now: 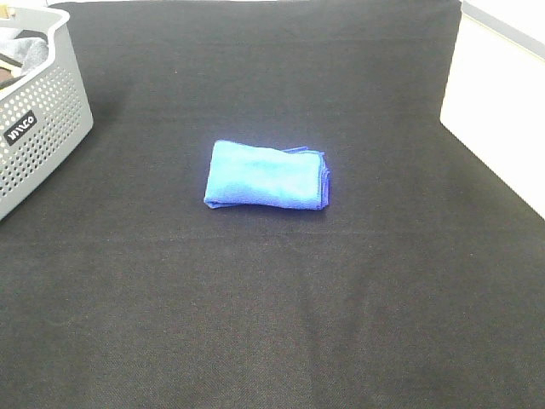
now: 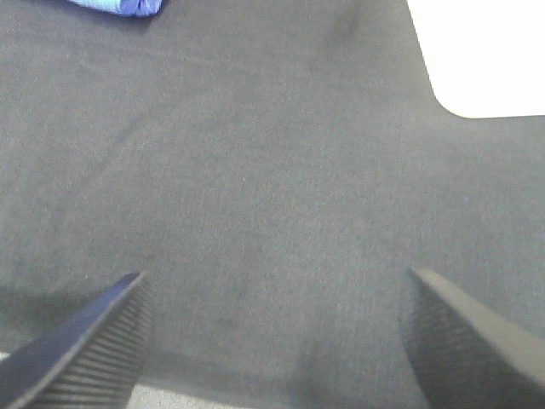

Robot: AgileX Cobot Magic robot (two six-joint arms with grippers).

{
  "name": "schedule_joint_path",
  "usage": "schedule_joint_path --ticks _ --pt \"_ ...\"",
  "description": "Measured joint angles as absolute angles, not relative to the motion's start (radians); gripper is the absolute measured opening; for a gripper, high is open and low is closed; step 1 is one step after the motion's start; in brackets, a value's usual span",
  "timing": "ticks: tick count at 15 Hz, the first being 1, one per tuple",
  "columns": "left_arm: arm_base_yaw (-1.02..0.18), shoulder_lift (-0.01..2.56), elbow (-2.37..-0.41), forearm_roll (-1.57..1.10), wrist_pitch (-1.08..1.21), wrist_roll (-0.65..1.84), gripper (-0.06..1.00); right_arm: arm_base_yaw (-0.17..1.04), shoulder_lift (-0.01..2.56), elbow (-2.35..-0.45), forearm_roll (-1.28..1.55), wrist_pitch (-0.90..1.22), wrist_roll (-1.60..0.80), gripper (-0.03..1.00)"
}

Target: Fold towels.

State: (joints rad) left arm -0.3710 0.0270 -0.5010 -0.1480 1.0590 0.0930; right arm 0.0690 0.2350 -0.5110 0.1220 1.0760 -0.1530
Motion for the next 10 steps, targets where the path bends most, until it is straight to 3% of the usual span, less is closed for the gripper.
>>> schedule_joint_path --ticks 8,10 --pt "-0.367 0.027 -0.501 -0.148 1.059 0.093 0.73 0.069 0.235 -0.511 0.122 1.075 -0.152 0.76" --pt "-0.302 0.027 -0.501 -0.148 1.059 0.095 0.73 0.069 0.235 -0.511 0.122 1.074 -0.152 0.76"
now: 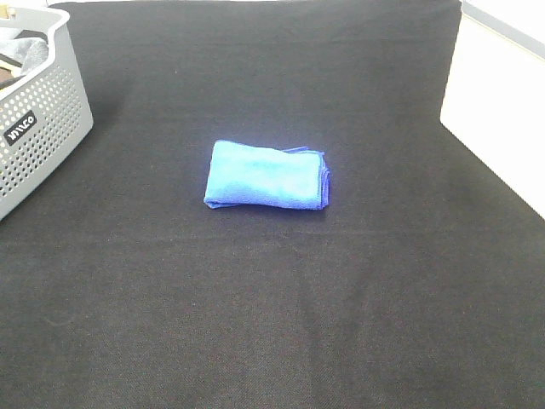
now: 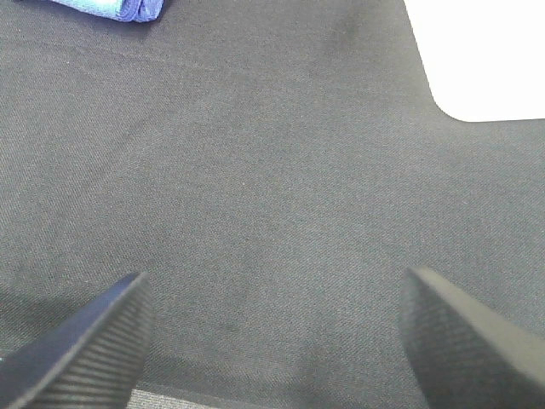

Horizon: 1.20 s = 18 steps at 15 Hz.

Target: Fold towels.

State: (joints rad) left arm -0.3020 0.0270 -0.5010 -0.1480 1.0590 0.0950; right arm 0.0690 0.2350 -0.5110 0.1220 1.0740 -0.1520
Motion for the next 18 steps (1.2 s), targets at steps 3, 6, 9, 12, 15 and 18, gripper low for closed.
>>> schedule_joint_path --ticks 3,6,9,12,15,18 --pt "-0.103 0.027 -0.501 -0.148 1.059 0.096 0.73 0.069 0.234 -0.511 0.122 1.072 -0.152 0.76" --pt "0.006 0.024 -0.501 -0.148 1.059 0.096 0.73 0.069 0.198 -0.511 0.123 1.07 -0.152 0.76" --pt "0.011 -0.003 -0.501 -0.148 1.057 0.096 0.73 0.069 0.116 -0.511 0.126 1.069 -0.152 0.76" --pt "0.011 -0.004 -0.501 -0.148 1.056 0.096 0.73 0.069 0.03 -0.511 0.13 1.07 -0.152 0.76" --pt "0.011 -0.004 -0.501 -0.148 1.056 0.096 0.73 0.039 -0.004 -0.511 0.134 1.07 -0.152 0.76" --pt "0.011 -0.004 -0.501 -0.148 1.056 0.096 0.73 -0.007 -0.004 -0.511 0.138 1.07 -0.152 0.76"
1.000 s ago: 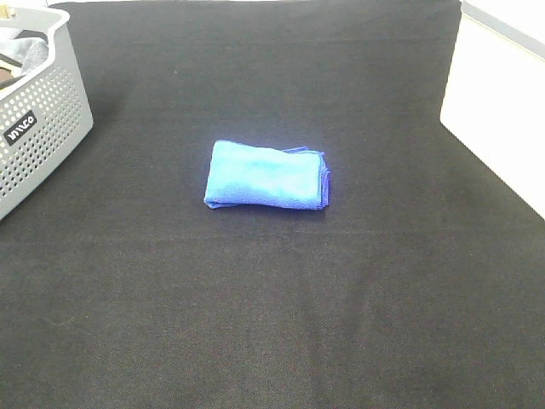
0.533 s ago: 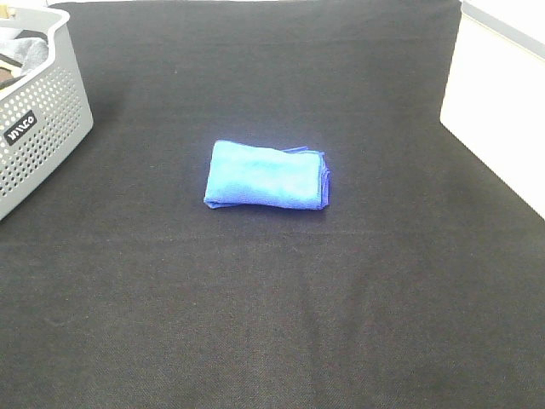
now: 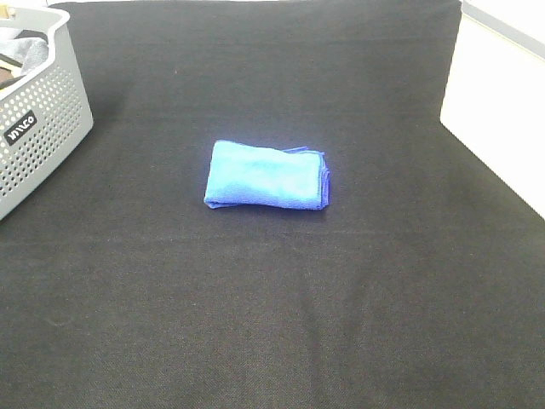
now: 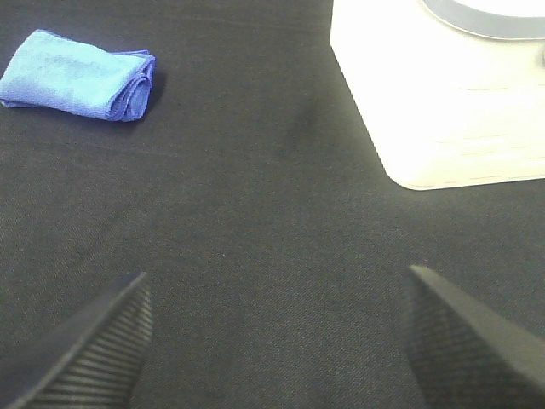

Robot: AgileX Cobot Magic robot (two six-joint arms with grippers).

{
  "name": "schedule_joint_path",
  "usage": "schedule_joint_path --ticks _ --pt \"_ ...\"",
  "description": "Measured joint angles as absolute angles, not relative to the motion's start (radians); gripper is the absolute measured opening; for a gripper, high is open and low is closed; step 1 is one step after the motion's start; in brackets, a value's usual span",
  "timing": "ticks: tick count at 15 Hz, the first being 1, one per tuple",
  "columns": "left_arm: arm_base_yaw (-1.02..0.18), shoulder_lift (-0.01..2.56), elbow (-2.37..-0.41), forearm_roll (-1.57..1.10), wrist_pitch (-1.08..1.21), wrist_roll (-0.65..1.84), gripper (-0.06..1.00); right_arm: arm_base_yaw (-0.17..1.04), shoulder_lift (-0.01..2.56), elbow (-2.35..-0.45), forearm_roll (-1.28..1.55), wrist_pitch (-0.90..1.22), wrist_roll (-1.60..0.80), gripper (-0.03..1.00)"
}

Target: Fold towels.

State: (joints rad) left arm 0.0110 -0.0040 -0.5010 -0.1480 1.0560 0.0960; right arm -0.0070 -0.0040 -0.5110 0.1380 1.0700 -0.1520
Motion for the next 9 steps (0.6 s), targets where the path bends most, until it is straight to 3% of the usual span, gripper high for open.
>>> schedule_joint_path --ticks 9 --pt "0.011 -0.004 -0.501 -0.148 1.056 0.096 0.73 -0.009 -0.004 -0.511 0.138 1.07 -0.152 0.76"
